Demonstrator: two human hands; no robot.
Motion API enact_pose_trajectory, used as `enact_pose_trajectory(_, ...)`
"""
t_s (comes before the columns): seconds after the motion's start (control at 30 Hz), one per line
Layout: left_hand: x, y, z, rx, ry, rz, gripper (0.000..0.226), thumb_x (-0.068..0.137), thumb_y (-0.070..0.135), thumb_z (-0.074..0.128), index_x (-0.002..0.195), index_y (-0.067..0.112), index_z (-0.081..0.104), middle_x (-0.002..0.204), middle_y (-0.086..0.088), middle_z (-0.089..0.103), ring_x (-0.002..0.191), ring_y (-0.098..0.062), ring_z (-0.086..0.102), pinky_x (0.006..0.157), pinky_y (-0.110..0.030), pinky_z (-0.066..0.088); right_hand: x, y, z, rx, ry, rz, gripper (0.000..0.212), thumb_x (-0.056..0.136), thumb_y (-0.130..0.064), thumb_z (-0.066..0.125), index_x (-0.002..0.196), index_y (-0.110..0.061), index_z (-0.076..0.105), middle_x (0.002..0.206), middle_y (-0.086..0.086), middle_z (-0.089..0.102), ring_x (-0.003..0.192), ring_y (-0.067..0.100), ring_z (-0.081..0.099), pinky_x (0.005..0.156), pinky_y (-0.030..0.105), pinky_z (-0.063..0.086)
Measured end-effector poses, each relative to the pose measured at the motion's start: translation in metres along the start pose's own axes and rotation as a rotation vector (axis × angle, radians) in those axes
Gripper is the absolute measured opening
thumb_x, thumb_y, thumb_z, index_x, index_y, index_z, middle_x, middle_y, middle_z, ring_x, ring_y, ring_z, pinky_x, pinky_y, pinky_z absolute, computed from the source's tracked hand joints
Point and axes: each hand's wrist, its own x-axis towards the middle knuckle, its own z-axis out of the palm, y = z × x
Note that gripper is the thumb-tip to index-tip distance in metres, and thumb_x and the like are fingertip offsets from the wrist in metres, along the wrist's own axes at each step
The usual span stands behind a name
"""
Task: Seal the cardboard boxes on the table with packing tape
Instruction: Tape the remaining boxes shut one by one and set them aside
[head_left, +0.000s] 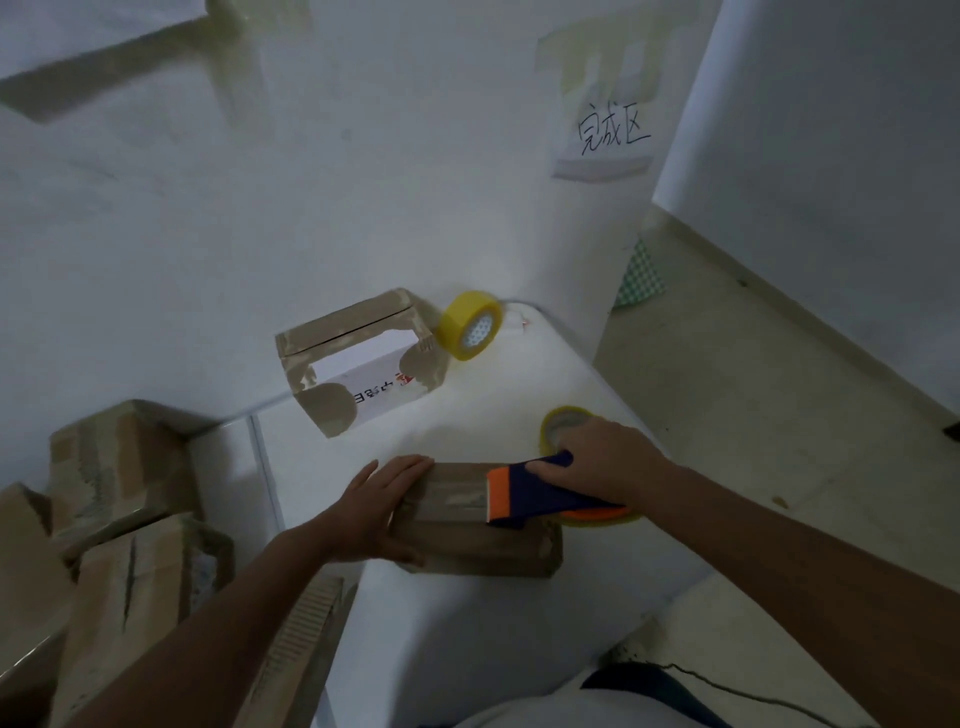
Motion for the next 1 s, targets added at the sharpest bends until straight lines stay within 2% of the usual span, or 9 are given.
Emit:
enact_pose_trajectory(0.27,-0.001,0.004,-0.002,0.027,-0.029,-0.030,0.124,0.063,0.074,0.073,0.155,0.032,0.002,0.163,0.007,0.011,0.147,-0.007,0.010,0.119,-0.035,-0.007,-0.008,0.026,0.025,0.021,-0.013,0.044,0.056,0.090,-0.068,0.040,0.061,-0.020,0.035,0.063,-0.001,0.038,0.054,0.010,0.037,0.048,0.025,0.026)
enact_pose_trajectory(0.43,-0.004,-0.010,-0.022,0.041,-0.095,-0.081,0.123,0.064,0.073,0.073,0.155,0.031,0.001,0.164,0.005,0.009,0.150,-0.011,0.007,0.118,-0.038,-0.012,0.009,0.010,0.031,0.025,-0.012,0.039,0.057,0.092,-0.069,0.036,0.068,-0.018,0.044,0.064,0.001,0.042,0.057,0.013,0.041,0.056,0.031,0.037)
enact_pose_trajectory(0.57,-0.007,-0.036,-0.058,0.197,-0.213,-0.156,0.136,0.051,0.091,0.056,0.157,0.028,-0.002,0.166,0.005,0.005,0.151,-0.011,0.001,0.116,-0.038,-0.013,0.029,-0.021,0.040,0.075,-0.016,0.017,0.061,0.093,-0.067,0.036,0.062,-0.015,0.044,0.059,0.002,0.041,0.055,0.017,0.044,0.053,0.032,0.036)
enact_pose_trajectory(0.67,-0.005,-0.038,-0.069,0.272,-0.310,-0.211,0.128,0.069,0.068,0.074,0.157,0.025,-0.008,0.166,0.005,-0.003,0.152,-0.015,-0.004,0.121,-0.049,-0.006,0.039,-0.031,0.043,0.095,-0.045,0.014,0.061,0.093,-0.066,0.037,0.059,-0.016,0.040,0.057,0.002,0.039,0.049,0.016,0.039,0.053,0.030,0.036)
enact_pose_trajectory(0.73,-0.002,-0.032,-0.069,0.236,-0.351,-0.276,0.117,0.080,0.058,0.072,0.156,0.025,-0.011,0.166,0.002,-0.008,0.152,-0.019,-0.006,0.122,-0.053,-0.002,0.041,-0.030,0.045,0.112,-0.064,0.005,0.060,0.094,-0.065,0.037,0.059,-0.016,0.041,0.056,0.002,0.040,0.049,0.016,0.039,0.054,0.031,0.037)
enact_pose_trajectory(0.8,0.006,-0.023,-0.059,0.117,-0.299,-0.364,0.096,0.093,0.057,0.056,0.157,0.027,-0.008,0.166,0.002,-0.010,0.153,-0.022,-0.005,0.122,-0.054,0.003,0.040,-0.028,0.048,0.122,-0.067,-0.007,0.058,0.094,-0.064,0.037,0.060,-0.017,0.042,0.058,0.001,0.041,0.050,0.015,0.040,0.055,0.031,0.037)
enact_pose_trajectory(0.87,0.013,-0.012,-0.037,-0.026,-0.144,-0.478,0.078,0.097,0.065,0.033,0.158,0.032,-0.001,0.166,0.004,-0.011,0.153,-0.025,-0.006,0.120,-0.059,0.008,0.040,-0.027,0.052,0.118,-0.065,-0.011,0.056,0.095,-0.063,0.035,0.062,-0.019,0.041,0.061,0.001,0.042,0.054,0.016,0.042,0.056,0.031,0.039)
enact_pose_trajectory(0.93,0.015,-0.001,-0.011,-0.052,0.011,-0.549,0.076,0.092,0.074,0.014,0.157,0.037,-0.002,0.164,0.008,-0.017,0.152,-0.029,-0.012,0.118,-0.064,0.007,0.040,-0.028,0.054,0.114,-0.067,-0.020,0.055,0.096,-0.063,0.033,0.063,-0.020,0.040,0.063,0.000,0.043,0.057,0.016,0.045,0.058,0.032,0.040)
enact_pose_trajectory(1.0,0.014,0.007,0.006,-0.002,0.113,-0.575,0.071,0.094,0.071,0.006,0.156,0.039,-0.008,0.163,0.009,-0.022,0.150,-0.029,-0.019,0.117,-0.063,0.001,0.040,-0.029,0.055,0.106,-0.069,-0.036,0.054,0.097,-0.062,0.031,0.064,-0.020,0.039,0.064,0.000,0.043,0.056,0.015,0.044,0.059,0.032,0.041)
